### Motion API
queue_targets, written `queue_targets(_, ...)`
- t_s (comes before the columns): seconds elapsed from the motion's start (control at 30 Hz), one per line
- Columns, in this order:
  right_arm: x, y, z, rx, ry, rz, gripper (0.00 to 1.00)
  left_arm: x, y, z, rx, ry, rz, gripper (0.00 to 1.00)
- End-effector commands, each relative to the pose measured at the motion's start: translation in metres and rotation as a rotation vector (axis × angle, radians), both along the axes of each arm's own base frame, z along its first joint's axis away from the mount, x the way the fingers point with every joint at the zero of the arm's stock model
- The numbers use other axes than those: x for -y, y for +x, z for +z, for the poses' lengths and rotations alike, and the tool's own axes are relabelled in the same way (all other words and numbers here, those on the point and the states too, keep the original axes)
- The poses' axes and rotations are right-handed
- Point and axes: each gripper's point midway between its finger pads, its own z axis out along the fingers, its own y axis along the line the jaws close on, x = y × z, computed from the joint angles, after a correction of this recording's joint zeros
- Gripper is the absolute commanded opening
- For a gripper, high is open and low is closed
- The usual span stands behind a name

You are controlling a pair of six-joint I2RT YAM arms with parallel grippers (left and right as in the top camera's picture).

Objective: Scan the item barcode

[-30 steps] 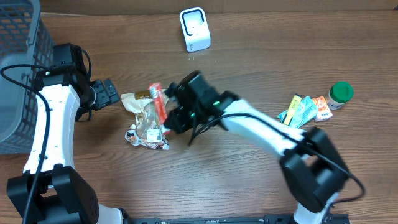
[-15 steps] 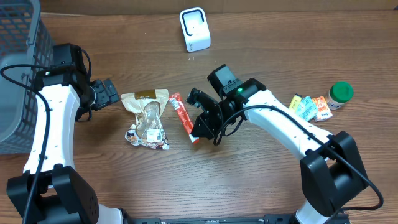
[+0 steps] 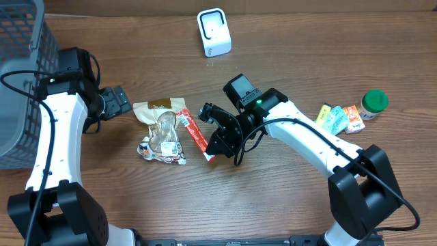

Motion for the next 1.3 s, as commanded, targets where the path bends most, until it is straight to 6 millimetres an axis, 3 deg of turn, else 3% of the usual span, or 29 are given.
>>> queue_targets(0.0,-0.002,0.000,0.009,0.013,0.030,0.010,0.04,0.027,0.016,0.011,0.079,-0.166,0.002,1.00)
queue_targets(0.17,-0.001,-0.002,0.009,0.002,0.025,0.009,0.04,0.126,0.021,0.046,0.209,-0.645,-0.363,1.00)
queue_targets(0.23,-0.004,-0.005,0.013,-0.016,0.053,0.016,0.04,0.152,0.015,0.056,0.242,-0.728,-0.497,1.00)
queue_targets(0.3,-0.010,-0.009,0.020,-0.045,0.103,0.029,0.04,0.166,0.011,0.054,0.233,-0.713,-0.569,1.00)
queue_targets(0.43,-0.019,-0.018,0.036,-0.101,0.203,0.057,0.04,0.180,0.004,0.037,0.166,-0.613,-0.607,0.98)
queue_targets(0.53,-0.022,-0.023,0.044,-0.134,0.250,0.070,0.04,0.192,-0.001,0.031,0.140,-0.578,-0.646,0.82)
queue_targets(0.63,-0.023,-0.023,0.046,-0.136,0.259,0.073,0.04,0.204,-0.004,0.031,0.133,-0.576,-0.680,0.73)
queue_targets(0.73,-0.025,-0.016,0.047,-0.149,0.261,0.031,0.04,0.212,-0.007,0.031,0.130,-0.576,-0.703,0.65)
queue_targets(1.03,-0.026,0.026,0.058,-0.165,0.303,-0.139,0.04,0.213,-0.008,0.031,0.127,-0.579,-0.705,0.57)
queue_targets(1.17,-0.028,0.029,0.060,-0.158,0.313,-0.147,0.04,0.214,-0.008,0.031,0.124,-0.584,-0.701,0.45)
queue_targets(1.27,-0.028,0.028,0.060,-0.163,0.309,-0.147,0.04,0.214,-0.007,0.032,0.123,-0.589,-0.685,0.44)
